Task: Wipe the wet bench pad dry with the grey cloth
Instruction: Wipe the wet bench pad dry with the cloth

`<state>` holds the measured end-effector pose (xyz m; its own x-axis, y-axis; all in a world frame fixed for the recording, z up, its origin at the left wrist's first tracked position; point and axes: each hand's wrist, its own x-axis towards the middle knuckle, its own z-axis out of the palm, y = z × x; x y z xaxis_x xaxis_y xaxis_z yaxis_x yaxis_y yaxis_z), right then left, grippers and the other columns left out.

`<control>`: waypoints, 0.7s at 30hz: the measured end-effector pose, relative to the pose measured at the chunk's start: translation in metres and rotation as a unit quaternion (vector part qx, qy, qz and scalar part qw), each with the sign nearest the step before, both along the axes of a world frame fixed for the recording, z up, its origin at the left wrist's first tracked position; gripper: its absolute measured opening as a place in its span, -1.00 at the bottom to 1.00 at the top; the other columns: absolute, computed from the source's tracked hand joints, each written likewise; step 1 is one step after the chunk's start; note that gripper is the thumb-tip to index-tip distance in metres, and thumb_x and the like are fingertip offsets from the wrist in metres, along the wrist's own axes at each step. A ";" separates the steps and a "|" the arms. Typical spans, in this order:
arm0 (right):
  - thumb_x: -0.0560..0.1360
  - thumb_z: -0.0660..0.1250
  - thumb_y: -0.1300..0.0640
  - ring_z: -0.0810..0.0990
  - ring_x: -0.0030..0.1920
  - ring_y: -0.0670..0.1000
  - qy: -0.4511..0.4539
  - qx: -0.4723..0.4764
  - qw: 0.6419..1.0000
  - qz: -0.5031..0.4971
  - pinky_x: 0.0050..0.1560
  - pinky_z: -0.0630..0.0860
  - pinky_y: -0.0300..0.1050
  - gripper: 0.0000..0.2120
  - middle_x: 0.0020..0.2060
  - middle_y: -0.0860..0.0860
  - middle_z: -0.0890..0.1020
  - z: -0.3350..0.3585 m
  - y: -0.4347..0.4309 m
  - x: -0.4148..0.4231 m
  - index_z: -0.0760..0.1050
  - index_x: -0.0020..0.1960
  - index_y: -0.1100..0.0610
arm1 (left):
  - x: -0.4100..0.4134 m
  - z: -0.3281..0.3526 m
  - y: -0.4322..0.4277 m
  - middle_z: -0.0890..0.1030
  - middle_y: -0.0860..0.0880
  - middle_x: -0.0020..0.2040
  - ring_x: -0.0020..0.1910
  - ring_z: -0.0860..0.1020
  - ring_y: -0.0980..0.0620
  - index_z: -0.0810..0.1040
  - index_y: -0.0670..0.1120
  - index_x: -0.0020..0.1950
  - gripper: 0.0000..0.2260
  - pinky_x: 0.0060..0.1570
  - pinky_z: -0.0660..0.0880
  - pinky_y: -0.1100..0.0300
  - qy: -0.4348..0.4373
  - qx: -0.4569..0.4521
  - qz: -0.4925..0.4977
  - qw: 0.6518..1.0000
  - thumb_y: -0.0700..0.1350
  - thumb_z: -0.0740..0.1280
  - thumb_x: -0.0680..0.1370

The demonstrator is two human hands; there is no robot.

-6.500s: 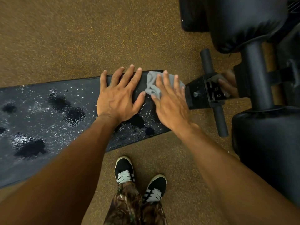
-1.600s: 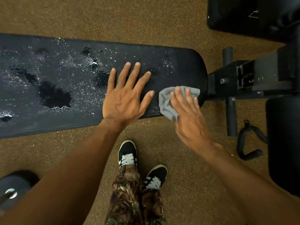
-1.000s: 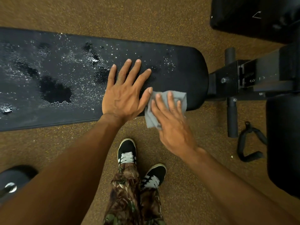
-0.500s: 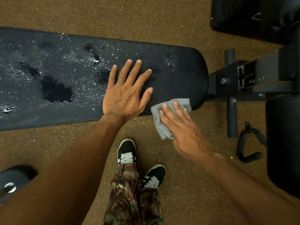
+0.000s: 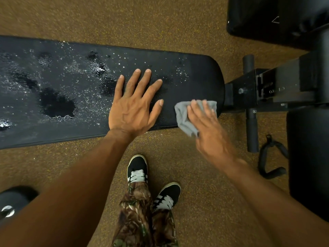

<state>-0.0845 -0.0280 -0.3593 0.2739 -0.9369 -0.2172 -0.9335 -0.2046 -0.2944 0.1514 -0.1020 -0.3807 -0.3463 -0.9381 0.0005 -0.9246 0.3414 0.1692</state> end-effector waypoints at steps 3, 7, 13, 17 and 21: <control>0.59 0.21 0.25 -0.13 0.59 0.17 -0.014 -0.013 0.993 -0.116 0.55 -0.16 0.13 -0.35 0.60 0.08 0.03 0.001 -0.039 0.034 0.00 0.59 0.15 | -0.001 0.000 0.001 0.23 -0.09 0.64 0.63 0.15 -0.15 0.28 0.05 0.60 -0.48 0.56 0.05 -0.26 -0.001 0.000 0.001 1.000 0.20 0.01 0.68; 0.55 0.11 0.17 -0.10 0.60 0.19 -0.046 -0.005 0.999 -0.026 0.56 -0.13 0.18 -0.38 0.60 0.11 0.08 -0.001 -0.031 0.066 0.08 0.59 0.19 | 0.002 0.000 0.000 0.23 -0.10 0.64 0.63 0.14 -0.15 0.27 0.04 0.61 -0.48 0.56 0.06 -0.26 0.001 0.005 -0.008 1.000 0.17 -0.01 0.68; 0.49 0.13 0.19 -0.05 0.59 0.15 0.027 -0.015 0.999 0.031 0.55 -0.09 0.17 -0.33 0.59 0.10 0.09 0.001 -0.025 0.013 0.02 0.57 0.17 | 0.000 0.004 0.000 0.24 -0.10 0.63 0.62 0.16 -0.16 0.28 0.03 0.61 -0.47 0.56 0.07 -0.26 0.003 0.008 -0.004 1.000 0.09 0.06 0.63; 0.61 0.12 0.20 -0.11 0.59 0.19 -0.035 -0.011 0.995 -0.096 0.56 -0.18 0.12 -0.42 0.60 0.11 0.06 0.002 -0.060 0.058 0.04 0.59 0.19 | 0.001 0.004 0.000 0.24 -0.10 0.63 0.62 0.16 -0.16 0.27 0.02 0.61 -0.45 0.56 0.07 -0.26 -0.001 0.006 -0.006 1.000 0.07 0.08 0.60; 0.51 0.18 0.22 -0.07 0.59 0.18 -0.028 -0.008 0.999 0.034 0.56 -0.07 0.21 -0.35 0.59 0.10 0.11 -0.002 -0.029 0.050 0.10 0.58 0.19 | 0.001 0.004 0.000 0.25 -0.10 0.63 0.62 0.16 -0.16 0.28 0.01 0.61 -0.43 0.56 0.07 -0.26 0.000 0.008 -0.010 1.000 0.06 0.06 0.58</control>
<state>-0.0348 -0.0567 -0.3614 0.3481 -0.9191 -0.1845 -0.8994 -0.2719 -0.3422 0.1521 -0.1021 -0.3769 -0.3655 -0.9307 -0.0151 -0.9174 0.3575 0.1749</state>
